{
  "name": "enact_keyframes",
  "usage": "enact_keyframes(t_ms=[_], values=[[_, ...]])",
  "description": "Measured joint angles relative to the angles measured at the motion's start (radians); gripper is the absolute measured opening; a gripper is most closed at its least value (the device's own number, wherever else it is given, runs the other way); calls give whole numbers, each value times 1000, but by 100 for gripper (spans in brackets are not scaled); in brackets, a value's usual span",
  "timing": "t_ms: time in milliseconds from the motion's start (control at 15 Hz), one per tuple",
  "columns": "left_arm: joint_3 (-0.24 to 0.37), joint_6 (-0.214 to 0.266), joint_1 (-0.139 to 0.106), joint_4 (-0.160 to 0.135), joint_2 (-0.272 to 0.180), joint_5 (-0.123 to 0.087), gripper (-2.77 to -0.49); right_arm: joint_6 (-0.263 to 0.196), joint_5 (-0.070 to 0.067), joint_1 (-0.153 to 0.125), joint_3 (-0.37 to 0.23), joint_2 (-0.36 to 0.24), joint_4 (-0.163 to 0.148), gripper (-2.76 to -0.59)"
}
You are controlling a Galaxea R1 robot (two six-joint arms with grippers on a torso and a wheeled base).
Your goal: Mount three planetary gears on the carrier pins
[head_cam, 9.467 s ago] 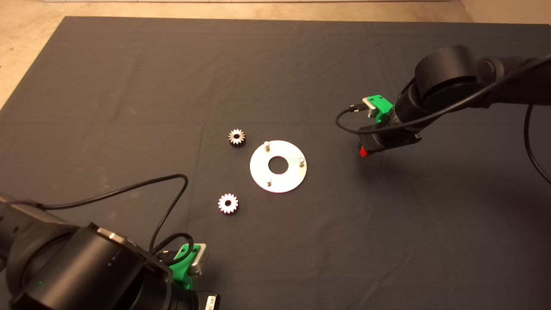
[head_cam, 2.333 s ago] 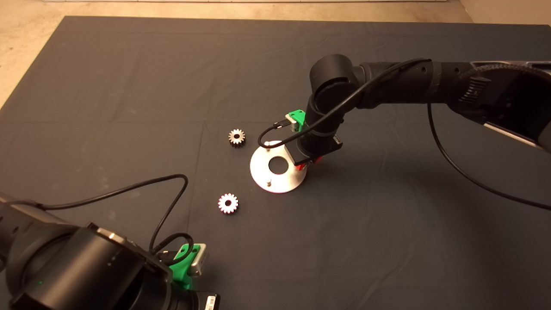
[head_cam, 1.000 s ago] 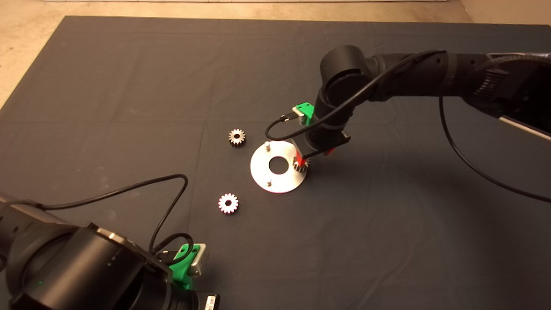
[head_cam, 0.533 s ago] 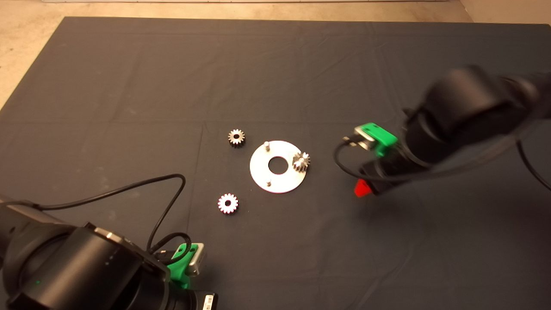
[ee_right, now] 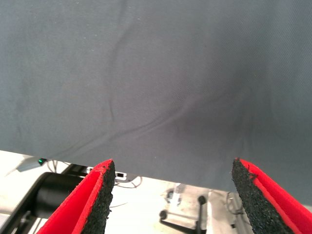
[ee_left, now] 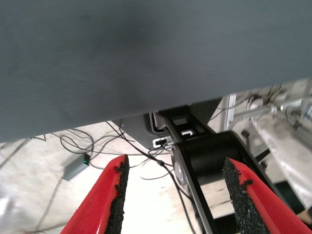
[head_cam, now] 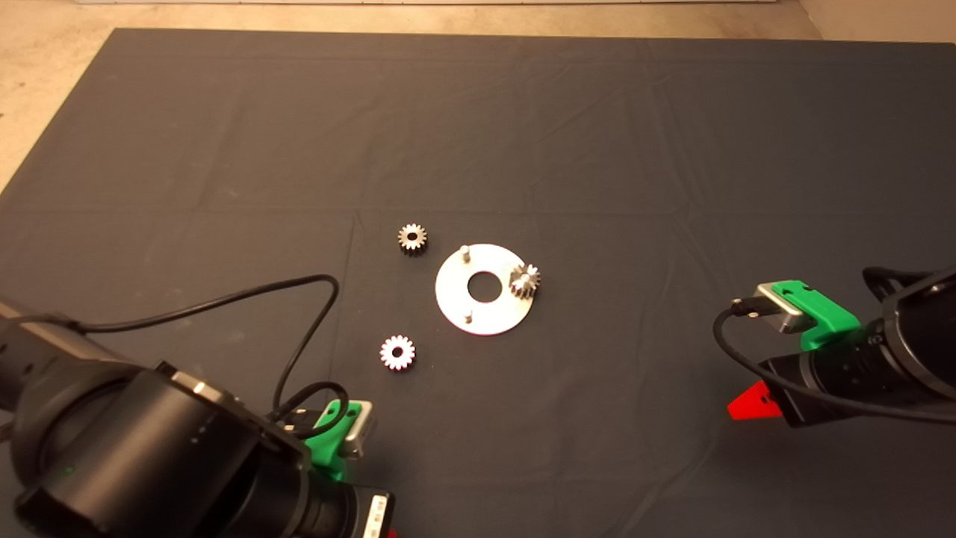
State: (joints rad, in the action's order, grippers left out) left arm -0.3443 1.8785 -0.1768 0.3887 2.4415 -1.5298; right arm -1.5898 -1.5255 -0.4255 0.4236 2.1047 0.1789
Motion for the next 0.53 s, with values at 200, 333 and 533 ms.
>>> enact_keyframes(t_ms=[200, 333, 533], values=[[0, -30, -71, -3, 45, 4, -194, -9, -13, 2, -9, -73, -8, -160], [0, -94, -83, -4, 44, 3, -194, -13, -9, 2, -16, -79, -9, -160], [-54, -257, -100, 12, 24, 4, -194, -14, -4, 8, -21, -89, -9, -160]])
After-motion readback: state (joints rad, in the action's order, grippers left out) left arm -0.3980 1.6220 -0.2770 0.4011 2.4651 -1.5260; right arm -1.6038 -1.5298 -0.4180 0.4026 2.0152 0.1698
